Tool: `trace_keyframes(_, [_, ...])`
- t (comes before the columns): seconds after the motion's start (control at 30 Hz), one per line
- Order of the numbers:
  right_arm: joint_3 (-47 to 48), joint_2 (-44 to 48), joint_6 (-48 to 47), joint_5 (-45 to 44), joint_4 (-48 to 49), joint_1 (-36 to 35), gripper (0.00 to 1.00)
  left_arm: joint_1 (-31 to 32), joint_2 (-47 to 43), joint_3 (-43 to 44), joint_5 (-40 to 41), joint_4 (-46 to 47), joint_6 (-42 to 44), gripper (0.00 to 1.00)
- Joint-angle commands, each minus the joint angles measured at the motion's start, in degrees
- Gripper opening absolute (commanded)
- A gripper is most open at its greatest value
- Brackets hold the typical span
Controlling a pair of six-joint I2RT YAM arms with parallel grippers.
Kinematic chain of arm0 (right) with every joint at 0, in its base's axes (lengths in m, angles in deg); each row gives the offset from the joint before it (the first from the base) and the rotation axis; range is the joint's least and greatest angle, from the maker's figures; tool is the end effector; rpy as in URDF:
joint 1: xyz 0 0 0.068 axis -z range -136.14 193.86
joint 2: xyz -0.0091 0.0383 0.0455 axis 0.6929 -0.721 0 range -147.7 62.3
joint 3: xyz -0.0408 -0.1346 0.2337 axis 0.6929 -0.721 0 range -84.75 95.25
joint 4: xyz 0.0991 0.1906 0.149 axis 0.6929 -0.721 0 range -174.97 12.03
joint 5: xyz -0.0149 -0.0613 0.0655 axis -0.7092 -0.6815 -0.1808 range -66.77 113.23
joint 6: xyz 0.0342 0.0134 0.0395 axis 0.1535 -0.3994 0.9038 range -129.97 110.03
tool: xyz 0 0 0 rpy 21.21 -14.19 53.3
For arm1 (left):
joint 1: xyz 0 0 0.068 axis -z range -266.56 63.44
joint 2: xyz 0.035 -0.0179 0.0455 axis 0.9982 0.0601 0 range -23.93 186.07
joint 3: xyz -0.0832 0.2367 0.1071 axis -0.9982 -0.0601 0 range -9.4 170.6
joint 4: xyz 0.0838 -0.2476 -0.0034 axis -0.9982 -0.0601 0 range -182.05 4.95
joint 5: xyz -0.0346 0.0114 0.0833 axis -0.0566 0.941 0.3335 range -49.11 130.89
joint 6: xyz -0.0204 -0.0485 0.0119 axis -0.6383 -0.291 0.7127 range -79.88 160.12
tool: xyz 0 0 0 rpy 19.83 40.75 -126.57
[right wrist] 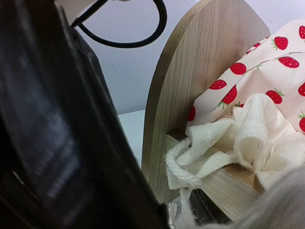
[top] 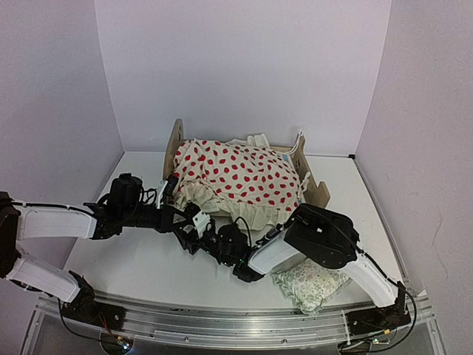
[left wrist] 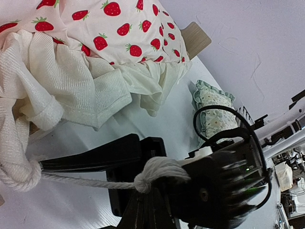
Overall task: Set up the pet bed
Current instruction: Cross the left ropes of the mattress at the bed frame base.
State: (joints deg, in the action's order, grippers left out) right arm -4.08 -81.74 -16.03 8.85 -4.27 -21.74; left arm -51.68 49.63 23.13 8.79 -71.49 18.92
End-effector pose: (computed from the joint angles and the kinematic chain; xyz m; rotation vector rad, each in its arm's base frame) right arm 0.2161 0.4552 0.0958 -0.6551 1.2726 0.6872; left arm 0.2041 -0.1653 0.2030 0.6287 2.0895 -1.1592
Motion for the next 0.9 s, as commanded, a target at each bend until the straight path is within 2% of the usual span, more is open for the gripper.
trace_keyframes(0.0, [3.5,-3.1,-1.0,-3.0,1.8,-0.1,0.58,0.3,0.1,0.3,-3.5,4.4,-1.8,0.05])
trace_keyframes(0.1, [2.9,-3.2,-0.8,-5.0,1.8,-0.1,0.52,0.3,0.2,0.5,-3.5,4.7,-1.9,0.05])
trace_keyframes(0.23, [0.8,-2.1,-1.0,-6.1,1.8,-0.1,0.5,0.3,0.0,0.9,-3.2,4.1,-1.3,0.05])
trace_keyframes(0.4, [-2.1,0.1,0.8,-6.0,1.8,-0.1,0.57,0.3,0.7,0.8,-3.0,4.1,-0.7,0.04])
trace_keyframes(0.5, [-4.7,1.7,2.4,-9.0,1.8,-0.1,0.61,0.3,0.7,0.9,-2.9,4.1,-0.5,0.04])
trace_keyframes(0.57, [-6.7,2.5,3.5,-12.0,1.8,-0.1,0.63,0.2,0.5,1.0,-2.4,3.5,0.0,0.04])
trace_keyframes(0.67, [-9.5,3.6,4.5,-10.5,1.8,-0.1,0.63,0.3,0.2,1.2,-1.1,2.5,1.2,0.04])
trace_keyframes(0.7, [-9.9,3.7,4.9,-9.7,1.7,-0.1,0.63,0.3,0.1,1.2,-1.0,2.4,1.5,0.07])
trace_keyframes(0.73, [-10.0,3.8,5.2,-8.8,1.7,-0.1,0.64,0.3,-0.1,1.2,-0.9,2.3,1.7,0.14])
trace_keyframes(0.83, [-9.6,3.7,5.3,-7.4,1.0,-0.1,0.64,0.3,-2.1,0.6,0.7,1.1,1.1,0.59])
trace_keyframes(0.87, [-9.4,3.8,5.4,-7.1,0.5,-0.1,0.64,0.3,-3.3,0.0,1.2,0.5,1.3,0.71])
